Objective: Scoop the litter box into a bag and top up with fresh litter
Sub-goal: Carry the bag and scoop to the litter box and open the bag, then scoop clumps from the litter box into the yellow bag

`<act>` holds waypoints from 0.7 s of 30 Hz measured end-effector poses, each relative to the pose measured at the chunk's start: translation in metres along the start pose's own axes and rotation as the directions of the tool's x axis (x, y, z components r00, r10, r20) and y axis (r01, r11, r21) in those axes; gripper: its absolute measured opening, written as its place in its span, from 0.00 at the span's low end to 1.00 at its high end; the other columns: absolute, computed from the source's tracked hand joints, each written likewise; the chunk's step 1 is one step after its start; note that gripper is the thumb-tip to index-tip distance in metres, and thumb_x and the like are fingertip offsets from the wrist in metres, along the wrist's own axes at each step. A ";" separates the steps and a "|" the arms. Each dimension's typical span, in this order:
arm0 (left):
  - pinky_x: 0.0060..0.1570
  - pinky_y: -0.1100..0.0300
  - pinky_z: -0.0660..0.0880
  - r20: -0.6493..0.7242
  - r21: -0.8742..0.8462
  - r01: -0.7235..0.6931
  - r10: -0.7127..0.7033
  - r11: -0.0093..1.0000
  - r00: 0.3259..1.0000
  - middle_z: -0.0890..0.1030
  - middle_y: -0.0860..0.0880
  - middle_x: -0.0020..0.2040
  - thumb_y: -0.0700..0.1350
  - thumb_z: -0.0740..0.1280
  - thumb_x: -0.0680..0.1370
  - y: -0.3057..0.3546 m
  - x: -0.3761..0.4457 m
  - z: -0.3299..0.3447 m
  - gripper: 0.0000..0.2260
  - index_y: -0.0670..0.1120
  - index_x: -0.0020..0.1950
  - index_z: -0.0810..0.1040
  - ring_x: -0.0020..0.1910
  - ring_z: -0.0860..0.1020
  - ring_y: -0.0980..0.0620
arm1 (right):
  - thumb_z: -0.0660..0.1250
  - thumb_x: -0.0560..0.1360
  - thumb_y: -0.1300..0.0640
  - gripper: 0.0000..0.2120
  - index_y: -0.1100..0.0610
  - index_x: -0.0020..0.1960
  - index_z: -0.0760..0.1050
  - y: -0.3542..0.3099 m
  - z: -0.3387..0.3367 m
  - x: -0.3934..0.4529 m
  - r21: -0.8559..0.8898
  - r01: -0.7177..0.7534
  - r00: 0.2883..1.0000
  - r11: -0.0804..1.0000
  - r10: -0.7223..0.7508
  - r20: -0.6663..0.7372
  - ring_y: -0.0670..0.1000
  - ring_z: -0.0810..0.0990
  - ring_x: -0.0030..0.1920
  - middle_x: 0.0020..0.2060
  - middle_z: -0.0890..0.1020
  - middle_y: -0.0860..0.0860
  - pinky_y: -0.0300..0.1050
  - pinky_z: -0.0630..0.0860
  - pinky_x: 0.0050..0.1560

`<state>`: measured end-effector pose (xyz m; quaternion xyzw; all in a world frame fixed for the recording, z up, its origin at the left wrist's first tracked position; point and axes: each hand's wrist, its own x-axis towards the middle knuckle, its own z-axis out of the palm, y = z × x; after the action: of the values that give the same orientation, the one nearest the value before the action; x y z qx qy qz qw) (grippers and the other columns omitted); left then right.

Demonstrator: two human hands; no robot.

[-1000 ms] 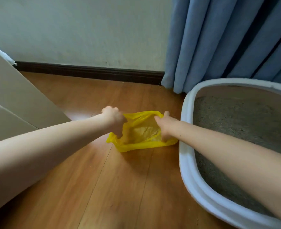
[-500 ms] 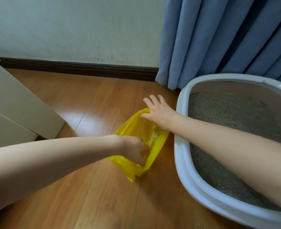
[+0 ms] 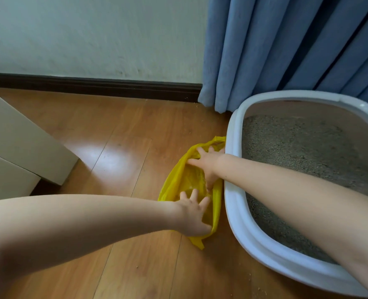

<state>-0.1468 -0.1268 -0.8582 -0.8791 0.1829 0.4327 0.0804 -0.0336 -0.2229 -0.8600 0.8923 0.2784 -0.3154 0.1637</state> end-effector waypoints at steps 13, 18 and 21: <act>0.62 0.40 0.70 -0.129 0.111 -0.034 0.049 0.993 0.990 0.43 0.43 0.77 0.61 0.56 0.79 -0.003 0.015 0.015 0.34 0.54 0.78 0.41 0.73 0.49 0.34 | 0.76 0.67 0.52 0.45 0.43 0.75 0.52 0.002 -0.004 0.009 -0.109 0.020 0.998 0.994 -0.026 -0.057 0.67 0.56 0.72 0.74 0.53 0.58 0.68 0.65 0.64; 0.64 0.42 0.66 -0.124 0.110 -0.064 0.078 0.992 0.989 0.49 0.42 0.76 0.60 0.54 0.79 -0.007 0.019 0.005 0.31 0.54 0.78 0.43 0.72 0.54 0.36 | 0.68 0.74 0.59 0.20 0.54 0.65 0.70 0.018 -0.018 -0.007 -0.047 0.108 0.951 0.993 -0.117 -0.286 0.61 0.67 0.65 0.69 0.64 0.58 0.56 0.75 0.57; 0.64 0.43 0.66 -0.150 0.159 -0.097 0.121 0.982 0.981 0.55 0.38 0.73 0.57 0.53 0.80 -0.004 0.013 -0.002 0.28 0.50 0.77 0.49 0.68 0.60 0.34 | 0.64 0.75 0.60 0.12 0.58 0.59 0.74 0.031 -0.026 -0.025 -0.032 0.190 0.865 0.981 -0.183 -0.467 0.58 0.71 0.60 0.64 0.69 0.57 0.54 0.76 0.52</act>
<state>-0.1362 -0.1267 -0.8677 -0.8908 0.2689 0.3500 0.1082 -0.0190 -0.2451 -0.8205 0.9120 0.3921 -0.1073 0.0538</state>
